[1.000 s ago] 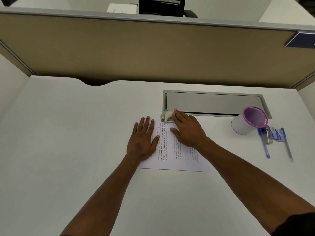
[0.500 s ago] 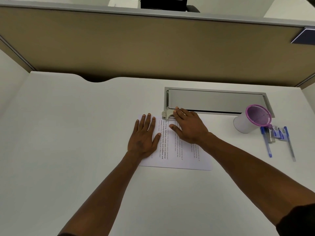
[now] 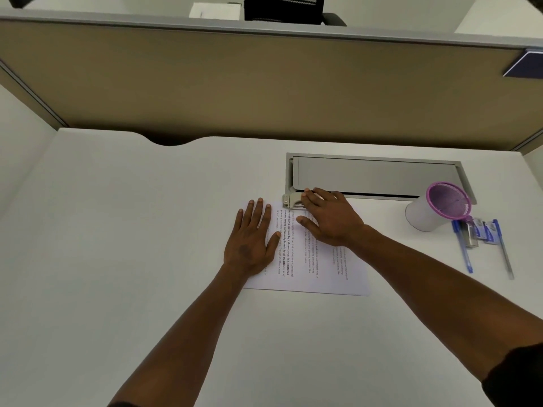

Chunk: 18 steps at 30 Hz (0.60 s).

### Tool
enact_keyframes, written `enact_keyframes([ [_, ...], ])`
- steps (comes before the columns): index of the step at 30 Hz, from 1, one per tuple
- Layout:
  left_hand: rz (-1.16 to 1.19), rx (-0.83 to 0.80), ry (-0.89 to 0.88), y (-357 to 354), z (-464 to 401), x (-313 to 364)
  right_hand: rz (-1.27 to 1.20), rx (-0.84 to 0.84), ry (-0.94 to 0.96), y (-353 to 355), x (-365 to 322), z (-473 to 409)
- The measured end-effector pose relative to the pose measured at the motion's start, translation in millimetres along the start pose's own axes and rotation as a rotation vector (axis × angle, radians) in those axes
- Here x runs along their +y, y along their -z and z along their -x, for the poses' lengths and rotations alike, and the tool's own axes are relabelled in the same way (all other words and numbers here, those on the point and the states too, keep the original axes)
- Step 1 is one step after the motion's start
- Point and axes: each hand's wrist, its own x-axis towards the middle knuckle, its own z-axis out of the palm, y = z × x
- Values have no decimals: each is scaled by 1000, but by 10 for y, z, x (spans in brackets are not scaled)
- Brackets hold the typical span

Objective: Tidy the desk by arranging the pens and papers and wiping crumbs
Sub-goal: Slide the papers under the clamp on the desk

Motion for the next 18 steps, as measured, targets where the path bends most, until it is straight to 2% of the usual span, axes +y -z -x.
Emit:
enact_keyframes([
  [11,4,-1,7,14,12,2,-6,42,-7,86,-21,103],
  [15,6,-13,7,37,18,10,-236,239,-83,89,-70,181],
  [18,17,-19,-3,49,18,6,-428,445,-332,15,-67,290],
])
